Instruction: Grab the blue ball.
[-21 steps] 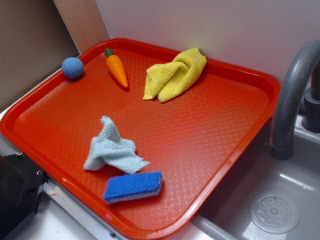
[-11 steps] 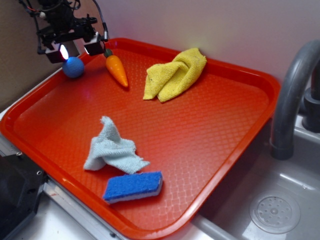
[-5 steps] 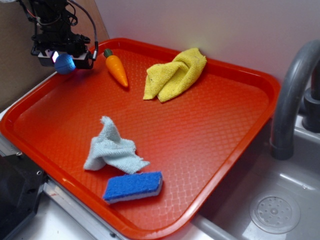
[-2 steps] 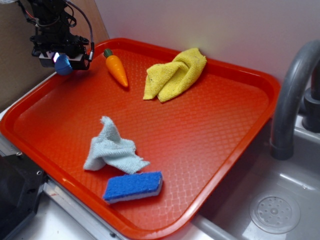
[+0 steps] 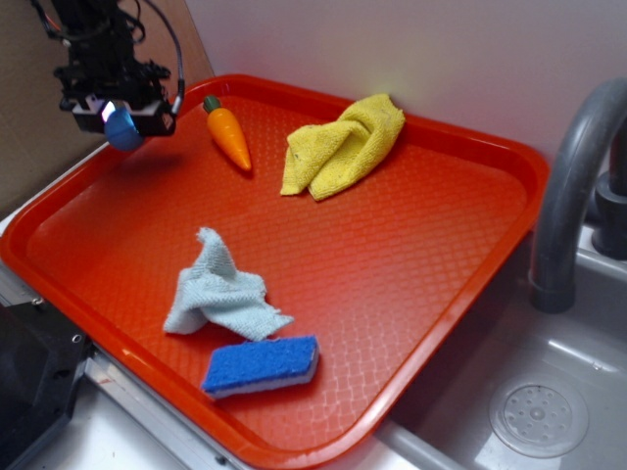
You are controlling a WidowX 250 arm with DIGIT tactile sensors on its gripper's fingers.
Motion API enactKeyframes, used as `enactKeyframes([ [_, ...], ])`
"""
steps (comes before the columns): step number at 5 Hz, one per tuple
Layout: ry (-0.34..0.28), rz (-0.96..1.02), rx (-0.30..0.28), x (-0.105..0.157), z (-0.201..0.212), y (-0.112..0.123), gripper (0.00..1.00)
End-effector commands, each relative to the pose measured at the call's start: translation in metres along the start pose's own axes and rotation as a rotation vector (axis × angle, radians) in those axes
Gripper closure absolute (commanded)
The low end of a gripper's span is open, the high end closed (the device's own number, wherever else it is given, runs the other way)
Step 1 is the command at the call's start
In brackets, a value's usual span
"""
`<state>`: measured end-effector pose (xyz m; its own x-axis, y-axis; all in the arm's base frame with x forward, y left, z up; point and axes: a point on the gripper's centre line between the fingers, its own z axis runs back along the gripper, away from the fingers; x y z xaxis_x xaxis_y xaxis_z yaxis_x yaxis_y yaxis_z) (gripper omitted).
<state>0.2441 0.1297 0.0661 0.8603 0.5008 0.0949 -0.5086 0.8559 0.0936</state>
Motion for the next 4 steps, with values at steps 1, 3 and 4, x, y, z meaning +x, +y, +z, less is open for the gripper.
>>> enactKeyframes([
  [1, 0.059, -0.226, -0.045, -0.051, 0.132, -0.042, 1.0],
  [3, -0.042, -0.413, -0.088, -0.085, 0.204, -0.091, 1.0],
  [4, -0.093, -0.394, -0.099, -0.085, 0.199, -0.089, 1.0],
])
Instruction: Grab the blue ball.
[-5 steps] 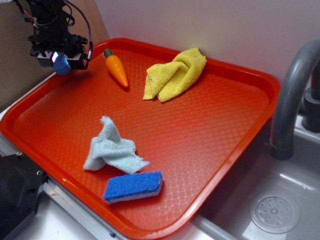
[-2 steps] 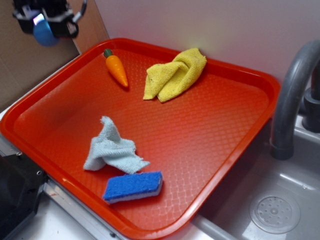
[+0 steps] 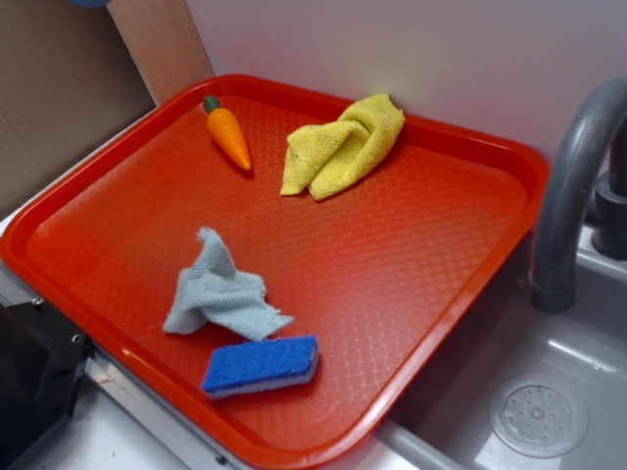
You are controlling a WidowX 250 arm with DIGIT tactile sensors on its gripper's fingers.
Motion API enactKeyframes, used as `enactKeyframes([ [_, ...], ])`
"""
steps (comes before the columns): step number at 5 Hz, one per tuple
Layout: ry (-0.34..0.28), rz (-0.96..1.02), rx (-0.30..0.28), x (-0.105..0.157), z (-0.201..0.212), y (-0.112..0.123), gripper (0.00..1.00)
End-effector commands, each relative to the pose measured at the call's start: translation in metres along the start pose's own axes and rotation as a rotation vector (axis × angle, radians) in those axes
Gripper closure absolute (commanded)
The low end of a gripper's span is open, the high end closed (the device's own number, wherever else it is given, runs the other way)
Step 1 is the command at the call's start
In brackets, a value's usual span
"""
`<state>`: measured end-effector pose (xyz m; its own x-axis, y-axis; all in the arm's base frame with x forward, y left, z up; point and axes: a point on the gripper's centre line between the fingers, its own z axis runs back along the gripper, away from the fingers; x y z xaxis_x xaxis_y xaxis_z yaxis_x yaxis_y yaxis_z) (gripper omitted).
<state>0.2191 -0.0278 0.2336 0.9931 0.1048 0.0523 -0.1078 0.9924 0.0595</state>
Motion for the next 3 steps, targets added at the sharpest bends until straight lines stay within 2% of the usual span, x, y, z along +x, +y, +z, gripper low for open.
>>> enactKeyframes([
  [1, -0.166, 0.03, -0.036, -0.0055, 0.0097, 0.0223, 1.0],
  [2, -0.157, 0.032, -0.076, -0.0026, 0.0076, 0.0243, 1.0],
  [3, -0.156, 0.034, -0.07, -0.0046, 0.0079, 0.0217, 1.0],
])
